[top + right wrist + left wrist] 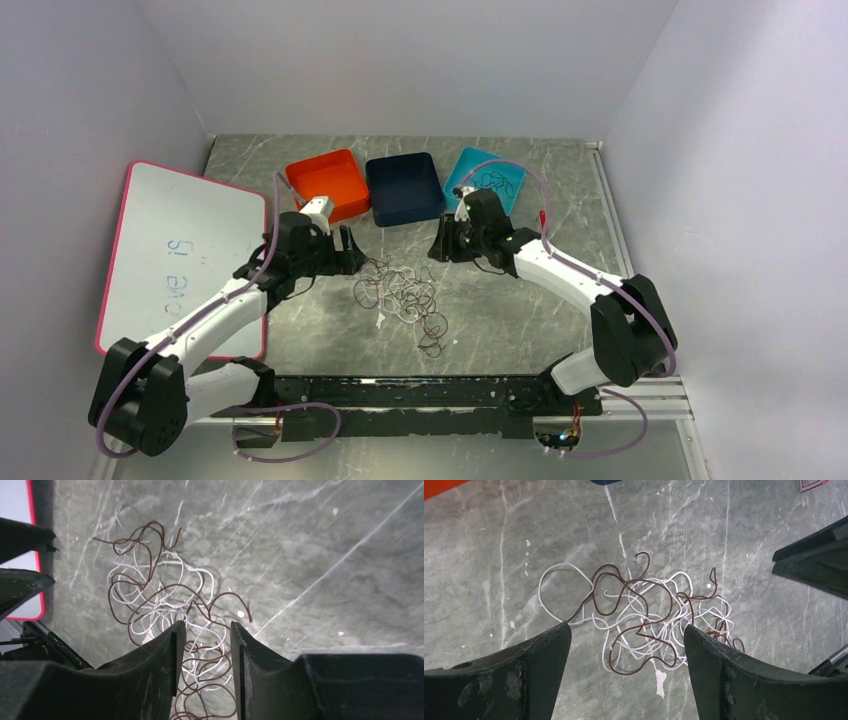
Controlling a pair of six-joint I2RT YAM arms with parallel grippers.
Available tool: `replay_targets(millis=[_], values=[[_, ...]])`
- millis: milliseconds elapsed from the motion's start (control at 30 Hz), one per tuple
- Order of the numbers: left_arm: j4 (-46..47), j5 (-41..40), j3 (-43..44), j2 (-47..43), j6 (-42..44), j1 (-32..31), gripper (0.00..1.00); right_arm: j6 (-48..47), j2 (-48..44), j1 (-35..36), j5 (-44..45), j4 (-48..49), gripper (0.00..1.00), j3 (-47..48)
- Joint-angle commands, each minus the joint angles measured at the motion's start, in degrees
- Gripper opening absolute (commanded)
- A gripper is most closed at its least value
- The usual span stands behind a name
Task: Untangle the cables
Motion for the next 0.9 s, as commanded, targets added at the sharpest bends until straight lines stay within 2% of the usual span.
replay_targets(millis=[0,100,133,267,533,767,867], values=[[2.29,-0.3,3.4,-0.08,0.98,0.51,0.89,6.46,-0.33,3.88,5.69,1.87,0.42,-2.07],[1.56,-2.58,4.34,-1.13,0.54,0.76,0.99,8.64,-0.4,6.4,9.18,3.51,0.43,-3.51],[1.78,-2.63,4.46,-1.62,0.48,0.97,1.0,9.18,-0.33,6.69,9.45,4.26,0.43,-4.14],[2.52,-2.19,4.47,-3.36,-0.13,1.47,0.99,8.27,1.13,7.22,7.0,6.48,0.41,-4.7],[0.89,-2.4,5.13,-4.65,1.86,1.58,0.99,-3.04,0.26,8.26,3.05,6.9,0.44,-3.83],[6.45,-3.16,0.34,-9.11,-2.28,1.58,1.0,-10.19,2.69,8.6,-4.58,5.01,0.45,-1.52],[4.94,-1.43,0.97,-8.43,-2.74,1.68,0.99,-11.95,4.03,8.82,-5.8,4.19,0.45,-0.63]])
